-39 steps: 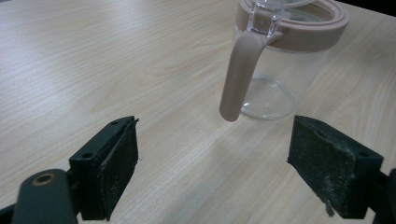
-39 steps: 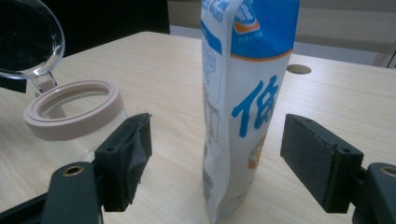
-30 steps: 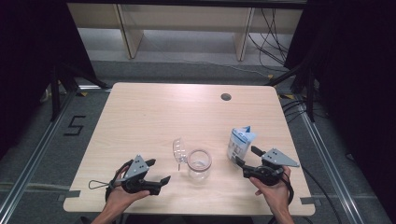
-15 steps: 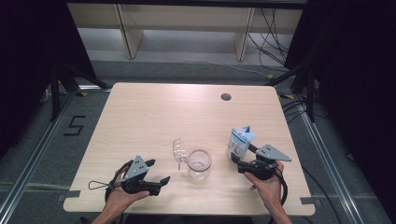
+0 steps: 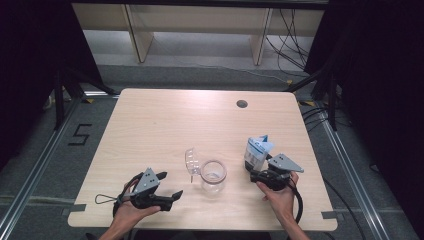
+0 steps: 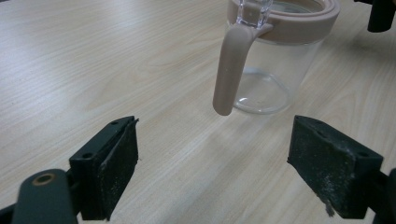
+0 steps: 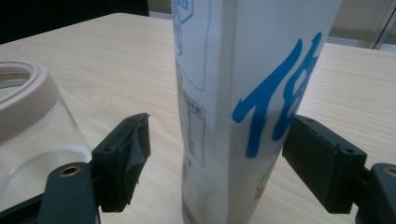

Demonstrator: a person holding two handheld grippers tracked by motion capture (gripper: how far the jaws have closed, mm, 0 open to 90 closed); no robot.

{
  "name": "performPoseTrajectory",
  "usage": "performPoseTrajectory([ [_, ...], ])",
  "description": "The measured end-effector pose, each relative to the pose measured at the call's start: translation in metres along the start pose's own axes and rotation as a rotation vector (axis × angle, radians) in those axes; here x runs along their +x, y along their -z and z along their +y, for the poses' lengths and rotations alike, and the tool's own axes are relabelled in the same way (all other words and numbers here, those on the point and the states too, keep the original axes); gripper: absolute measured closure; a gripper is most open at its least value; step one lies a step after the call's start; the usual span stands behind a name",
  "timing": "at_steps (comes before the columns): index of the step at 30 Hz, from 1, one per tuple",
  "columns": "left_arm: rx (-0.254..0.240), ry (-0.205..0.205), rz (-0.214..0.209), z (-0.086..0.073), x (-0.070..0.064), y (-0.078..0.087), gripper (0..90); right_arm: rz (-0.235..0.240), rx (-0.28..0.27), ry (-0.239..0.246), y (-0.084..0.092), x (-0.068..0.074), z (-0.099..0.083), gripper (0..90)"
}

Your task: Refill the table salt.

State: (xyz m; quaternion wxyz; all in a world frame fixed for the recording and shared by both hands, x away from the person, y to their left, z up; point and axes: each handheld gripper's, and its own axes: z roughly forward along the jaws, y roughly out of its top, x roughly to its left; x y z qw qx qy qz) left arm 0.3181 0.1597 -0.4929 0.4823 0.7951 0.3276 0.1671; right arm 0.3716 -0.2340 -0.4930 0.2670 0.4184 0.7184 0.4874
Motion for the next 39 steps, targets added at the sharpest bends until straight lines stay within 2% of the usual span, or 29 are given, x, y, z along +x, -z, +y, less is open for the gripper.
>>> performPoseTrajectory([
  [1,-0.006,0.007,-0.002,0.0,-0.001,0.0,15.6,-0.008,-0.001,-0.052,-0.003,0.003,-0.002,25.8],
  [2,-0.006,0.007,-0.002,0.0,-0.001,0.0,15.6,-0.008,-0.001,-0.052,-0.003,0.003,-0.002,25.8],
  [3,-0.007,0.005,-0.003,0.0,-0.001,-0.001,15.6,-0.027,-0.008,-0.01,-0.007,0.0,-0.003,27.0],
  [4,-0.007,0.005,-0.003,0.0,-0.001,-0.001,15.6,-0.016,-0.007,-0.007,-0.008,-0.001,-0.003,27.1],
  [5,-0.002,-0.002,-0.009,0.0,-0.001,-0.001,15.6,0.001,-0.01,-0.043,-0.01,0.0,-0.004,27.1],
  [6,-0.002,-0.002,-0.009,0.0,-0.001,-0.001,15.6,0.001,-0.01,-0.043,-0.01,0.0,-0.004,27.1],
  [7,-0.002,-0.002,-0.004,0.0,-0.001,-0.001,15.6,-0.027,-0.016,-0.045,-0.011,0.001,-0.005,28.0],
  [8,-0.002,-0.001,-0.006,0.0,-0.001,0.0,15.6,-0.027,-0.016,-0.045,-0.011,0.001,-0.005,28.0],
  [10,0.0,-0.003,-0.004,0.0,-0.001,0.0,15.6,-0.021,-0.005,-0.037,-0.013,0.0,-0.005,28.5],
  [11,-0.003,-0.002,-0.01,0.0,-0.001,0.0,15.6,-0.03,-0.01,-0.003,-0.012,-0.002,-0.005,29.2],
  [12,-0.003,-0.002,-0.01,0.0,-0.001,0.0,15.6,-0.03,-0.01,-0.003,-0.012,-0.002,-0.005,29.2],
  [13,0.003,-0.004,-0.004,0.0,-0.001,0.0,15.6,-0.032,-0.004,-0.049,-0.012,0.001,-0.006,29.6],
  [16,-0.003,-0.004,-0.012,0.0,-0.001,0.0,15.6,-0.036,-0.016,-0.055,-0.014,0.001,-0.007,29.8],
  [18,0.004,-0.005,-0.006,0.0,-0.002,0.0,15.6,-0.03,0.004,-0.054,-0.014,0.001,-0.007,30.4],
  [20,0.005,-0.019,-0.008,0.0,-0.001,0.0,15.6,-0.035,-0.002,-0.075,-0.014,0.002,-0.008,31.1],
  [21,0.0,-0.019,-0.012,0.0,-0.001,0.0,15.6,-0.034,-0.007,-0.052,-0.015,0.001,-0.008,31.4],
  [22,0.0,-0.019,-0.012,0.0,-0.001,0.0,15.6,-0.034,-0.001,-0.05,-0.016,0.001,-0.008,31.8],
  [23,0.004,-0.01,-0.006,0.0,-0.002,0.0,15.6,-0.036,0.001,-0.079,-0.015,0.002,-0.009,32.1],
  [25,0.007,-0.017,-0.01,0.0,-0.002,0.0,15.6,-0.047,0.001,-0.089,-0.016,0.002,-0.009,32.7],
  [30,0.004,-0.017,-0.013,0.0,-0.002,0.0,15.6,-0.058,-0.011,-0.084,-0.017,0.003,-0.011,33.2],
  [32,0.003,-0.015,-0.012,0.0,-0.003,0.0,15.6,-0.048,-0.009,-0.11,-0.018,0.005,-0.011,33.7],
  [33,0.001,-0.011,-0.013,0.0,-0.003,0.0,15.6,-0.054,-0.017,-0.089,-0.02,0.003,-0.012,34.3],
  [34,0.001,-0.011,-0.013,0.0,-0.003,0.0,15.6,-0.054,-0.017,-0.089,-0.02,0.003,-0.012,34.3],
  [35,0.0,-0.012,-0.017,0.0,-0.003,-0.001,15.6,-0.05,-0.021,-0.111,-0.019,0.003,-0.013,35.2],
  [39,-0.001,-0.013,-0.016,0.0,-0.003,0.0,15.6,-0.042,-0.02,-0.132,-0.018,0.001,-0.016,36.9],
])
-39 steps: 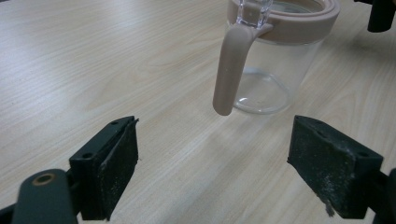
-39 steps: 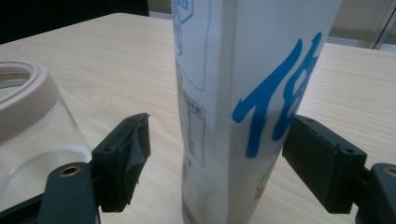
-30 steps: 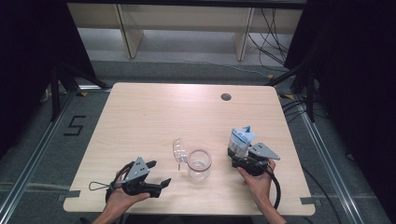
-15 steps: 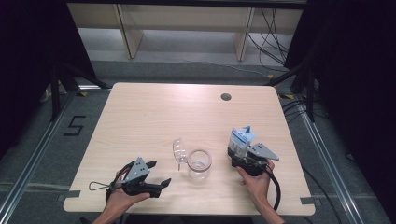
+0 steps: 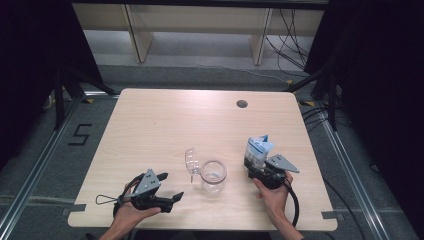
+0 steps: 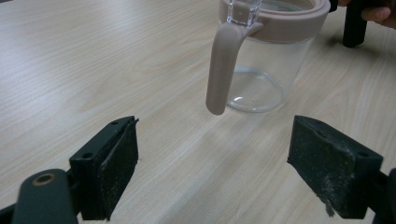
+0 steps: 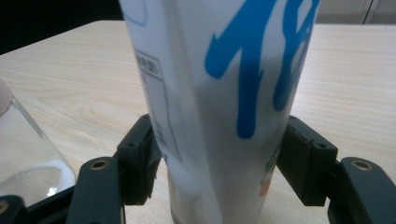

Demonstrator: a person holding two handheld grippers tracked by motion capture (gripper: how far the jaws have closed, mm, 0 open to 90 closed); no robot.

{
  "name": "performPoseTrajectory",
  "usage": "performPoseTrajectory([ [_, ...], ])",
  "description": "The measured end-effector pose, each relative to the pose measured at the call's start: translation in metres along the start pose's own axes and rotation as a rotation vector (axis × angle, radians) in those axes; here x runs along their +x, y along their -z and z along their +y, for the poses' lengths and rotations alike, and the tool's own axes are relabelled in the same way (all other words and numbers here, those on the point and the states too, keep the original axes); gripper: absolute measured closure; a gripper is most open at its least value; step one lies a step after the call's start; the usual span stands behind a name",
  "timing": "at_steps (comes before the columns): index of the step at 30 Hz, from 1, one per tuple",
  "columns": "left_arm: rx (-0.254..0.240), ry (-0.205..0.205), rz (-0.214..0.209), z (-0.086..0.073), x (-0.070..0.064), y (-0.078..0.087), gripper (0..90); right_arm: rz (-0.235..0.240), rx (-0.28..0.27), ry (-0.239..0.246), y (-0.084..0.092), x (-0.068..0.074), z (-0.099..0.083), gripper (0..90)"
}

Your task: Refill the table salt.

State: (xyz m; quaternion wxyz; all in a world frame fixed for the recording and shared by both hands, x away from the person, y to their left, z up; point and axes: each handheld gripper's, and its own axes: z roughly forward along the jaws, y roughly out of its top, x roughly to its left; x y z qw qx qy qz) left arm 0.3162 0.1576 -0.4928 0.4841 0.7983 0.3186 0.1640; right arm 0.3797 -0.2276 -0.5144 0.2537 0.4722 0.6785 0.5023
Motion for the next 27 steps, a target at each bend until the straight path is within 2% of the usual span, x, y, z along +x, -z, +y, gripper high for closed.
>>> performPoseTrajectory([
  [1,0.0,0.0,0.0,0.0,0.0,0.0,15.6,-0.011,-0.021,0.023,-0.003,-0.001,-0.0006,36.6],
  [2,0.0,0.0,-0.001,-0.0002,0.0,-0.0005,15.7,-0.016,-0.003,-0.003,-0.0016,0.0014,-0.0003,36.5],
  [3,0.0,0.0,-0.001,-0.0002,0.0,-0.0005,15.7,-0.016,-0.003,-0.003,-0.0016,0.0014,-0.0003,36.5],
  [5,0.004,-0.005,0.002,-0.0004,-0.0003,0.0,15.7,-0.007,-0.012,0.017,-0.002,-0.0005,-0.0003,36.4],
  [9,0.006,-0.012,-0.002,0.0,0.0001,-0.0008,15.6,-0.019,0.004,0.029,-0.0019,-0.0007,0.0,36.4],
  [15,0.005,-0.013,-0.005,-0.0002,-0.0002,-0.0008,15.7,-0.02,-0.024,0.063,-0.0046,0.0002,0.0,35.6],
  [18,0.001,-0.003,-0.002,0.0002,-0.0007,-0.0006,15.7,-0.019,-0.005,0.042,-0.0044,0.0014,0.0004,39.1],
  [21,0.005,-0.012,-0.005,0.0,-0.0003,-0.0007,15.7,-0.019,0.001,0.042,-0.0041,0.0005,0.0009,40.0],
  [22,0.0,-0.002,-0.004,-0.0003,-0.0013,-0.0008,15.7,-0.022,-0.003,0.059,-0.0046,-0.0004,0.0011,40.3],
  [23,0.002,-0.009,-0.005,0.0002,-0.0007,-0.0005,15.7,-0.03,-0.011,0.068,-0.0055,0.0001,0.0007,41.0],
  [25,0.002,-0.008,-0.003,0.0003,-0.0006,-0.0007,15.7,-0.031,-0.013,0.07,-0.0058,0.0002,0.0007,41.7],
  [26,0.004,-0.006,-0.002,0.0002,-0.0007,-0.0007,15.7,-0.028,0.009,0.078,-0.0042,-0.0005,0.0019,42.9],
  [27,0.0,-0.002,-0.003,0.0,-0.0011,-0.0009,15.7,-0.028,0.009,0.078,-0.0042,-0.0005,0.0019,42.9],
])
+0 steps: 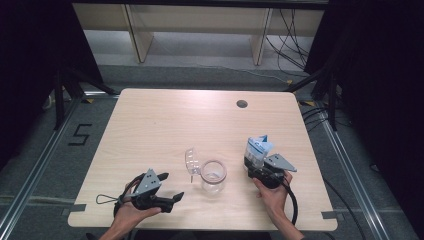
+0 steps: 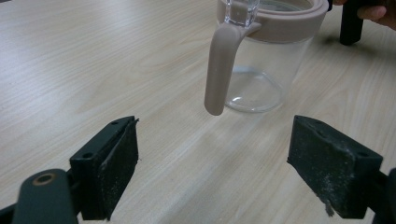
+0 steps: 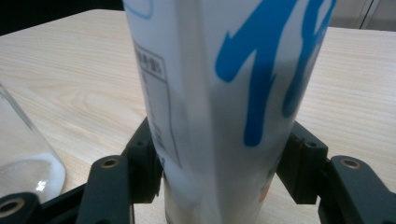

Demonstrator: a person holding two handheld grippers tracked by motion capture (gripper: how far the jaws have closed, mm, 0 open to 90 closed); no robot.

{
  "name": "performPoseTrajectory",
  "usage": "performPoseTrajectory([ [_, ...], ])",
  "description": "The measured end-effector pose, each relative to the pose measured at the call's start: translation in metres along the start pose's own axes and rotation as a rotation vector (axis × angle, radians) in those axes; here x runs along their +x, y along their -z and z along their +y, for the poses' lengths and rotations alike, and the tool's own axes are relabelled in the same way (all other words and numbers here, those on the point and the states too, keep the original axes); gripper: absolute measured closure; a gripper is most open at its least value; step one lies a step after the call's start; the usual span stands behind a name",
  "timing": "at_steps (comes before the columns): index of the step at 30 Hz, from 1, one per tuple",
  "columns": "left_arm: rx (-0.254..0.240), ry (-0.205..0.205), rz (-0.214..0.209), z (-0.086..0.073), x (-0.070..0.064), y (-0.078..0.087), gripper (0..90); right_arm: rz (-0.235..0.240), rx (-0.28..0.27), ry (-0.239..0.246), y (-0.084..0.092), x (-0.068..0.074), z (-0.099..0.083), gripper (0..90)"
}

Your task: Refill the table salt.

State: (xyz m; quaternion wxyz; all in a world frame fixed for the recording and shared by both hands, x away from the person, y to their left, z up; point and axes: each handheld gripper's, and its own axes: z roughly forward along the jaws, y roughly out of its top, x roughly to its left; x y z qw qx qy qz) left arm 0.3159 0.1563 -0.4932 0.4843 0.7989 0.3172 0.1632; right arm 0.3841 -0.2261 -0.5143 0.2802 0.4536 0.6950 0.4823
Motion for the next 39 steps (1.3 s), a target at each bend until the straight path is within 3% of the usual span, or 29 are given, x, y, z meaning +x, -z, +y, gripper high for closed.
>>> performPoseTrajectory([
  [7,0.002,-0.004,-0.001,0.0,0.0002,0.0007,15.7,0.02,0.001,0.026,-0.0012,0.0009,0.0021,44.8],
  [24,0.002,-0.004,-0.002,0.0001,0.0006,0.0008,15.8,0.026,0.022,-0.001,0.0,0.001,0.0034,45.5],
  [28,0.003,0.0,-0.003,0.0002,-0.0003,0.0002,15.8,0.028,-0.004,0.016,-0.0021,0.0005,0.0017,44.9],
  [29,0.005,-0.005,-0.005,-0.0001,-0.0006,0.0003,15.8,0.032,0.01,0.006,-0.0018,0.0004,0.0018,43.9],
  [34,0.0,0.0,-0.005,-0.0001,-0.0009,-0.0004,15.8,0.041,-0.025,-0.021,-0.0041,0.0018,0.0016,39.6],
  [36,-0.002,0.001,-0.011,-0.0001,-0.0007,-0.0005,15.8,0.033,-0.036,-0.015,-0.0076,0.0021,0.0021,40.3],
  [39,0.006,-0.005,-0.006,-0.0002,-0.0003,0.0006,16.1,0.032,-0.017,0.038,-0.0098,0.0015,0.0031,42.4],
])
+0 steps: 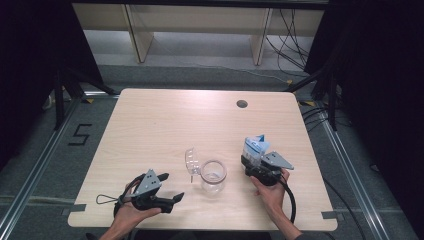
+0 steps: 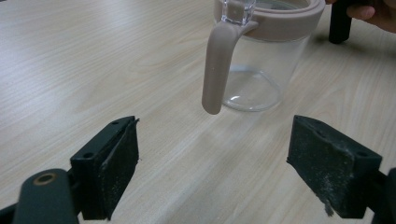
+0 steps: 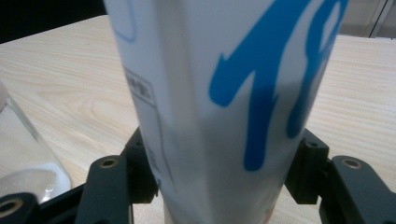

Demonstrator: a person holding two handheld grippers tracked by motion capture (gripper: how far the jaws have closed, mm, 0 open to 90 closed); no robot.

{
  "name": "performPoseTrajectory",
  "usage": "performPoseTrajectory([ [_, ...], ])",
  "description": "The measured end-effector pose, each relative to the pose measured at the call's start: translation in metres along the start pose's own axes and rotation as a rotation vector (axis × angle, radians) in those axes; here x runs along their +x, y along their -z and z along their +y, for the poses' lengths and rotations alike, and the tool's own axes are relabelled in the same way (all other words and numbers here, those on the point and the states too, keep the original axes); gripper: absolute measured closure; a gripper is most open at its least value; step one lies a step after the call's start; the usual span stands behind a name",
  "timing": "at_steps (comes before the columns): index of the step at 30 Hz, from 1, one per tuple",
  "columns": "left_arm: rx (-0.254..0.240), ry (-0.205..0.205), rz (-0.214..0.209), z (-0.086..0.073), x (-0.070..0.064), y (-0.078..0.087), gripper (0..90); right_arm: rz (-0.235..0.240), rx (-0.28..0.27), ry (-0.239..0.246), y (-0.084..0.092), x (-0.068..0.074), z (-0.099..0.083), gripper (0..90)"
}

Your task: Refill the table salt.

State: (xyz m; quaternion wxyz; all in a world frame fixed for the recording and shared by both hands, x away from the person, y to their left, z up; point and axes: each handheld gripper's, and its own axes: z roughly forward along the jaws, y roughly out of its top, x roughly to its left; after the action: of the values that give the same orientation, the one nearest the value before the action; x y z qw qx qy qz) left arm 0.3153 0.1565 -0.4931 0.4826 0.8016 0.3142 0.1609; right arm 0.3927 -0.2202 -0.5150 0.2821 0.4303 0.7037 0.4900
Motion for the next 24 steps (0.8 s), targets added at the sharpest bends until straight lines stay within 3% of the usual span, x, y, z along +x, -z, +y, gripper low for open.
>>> performPoseTrajectory([
  [1,0.0,0.0,0.0,0.0,0.0,0.0,16.5,-0.009,0.01,-0.036,0.002,0.002,-0.0002,42.8],
  [2,-0.001,0.0,0.0,0.0001,0.0002,-0.0001,16.5,-0.008,-0.003,-0.005,0.0009,-0.001,-0.0001,43.3],
  [3,-0.001,0.0,0.0,0.0001,0.0002,-0.0001,16.5,-0.008,-0.003,-0.005,0.0009,-0.001,-0.0001,43.3],
  [4,0.001,0.0,-0.002,0.0001,-0.0002,0.0,16.5,-0.01,-0.005,-0.038,0.0011,0.0018,-0.0002,44.0],
  [11,-0.001,-0.002,0.001,0.0003,0.0,0.0,16.5,-0.008,-0.011,-0.037,0.001,0.0006,0.0007,45.2],
  [13,-0.004,-0.01,0.0,0.0005,0.0009,0.0001,16.5,0.006,0.02,-0.047,0.0028,0.0003,0.0022,45.4],
  [17,-0.005,0.001,0.001,0.0002,0.0006,0.0006,16.5,-0.003,0.022,-0.015,0.0037,0.0004,0.0033,45.6],
  [19,-0.006,0.001,0.001,0.0004,0.0012,0.001,16.5,0.002,0.018,-0.021,0.0046,0.003,0.0038,45.6],
  [20,-0.007,0.001,0.001,0.0004,0.0016,0.001,16.5,0.006,0.021,0.038,0.0054,-0.0002,0.0046,45.7],
  [24,-0.009,0.003,0.001,0.0003,0.0017,0.001,16.5,0.004,0.031,0.065,0.0079,0.0018,0.0056,45.7],
])
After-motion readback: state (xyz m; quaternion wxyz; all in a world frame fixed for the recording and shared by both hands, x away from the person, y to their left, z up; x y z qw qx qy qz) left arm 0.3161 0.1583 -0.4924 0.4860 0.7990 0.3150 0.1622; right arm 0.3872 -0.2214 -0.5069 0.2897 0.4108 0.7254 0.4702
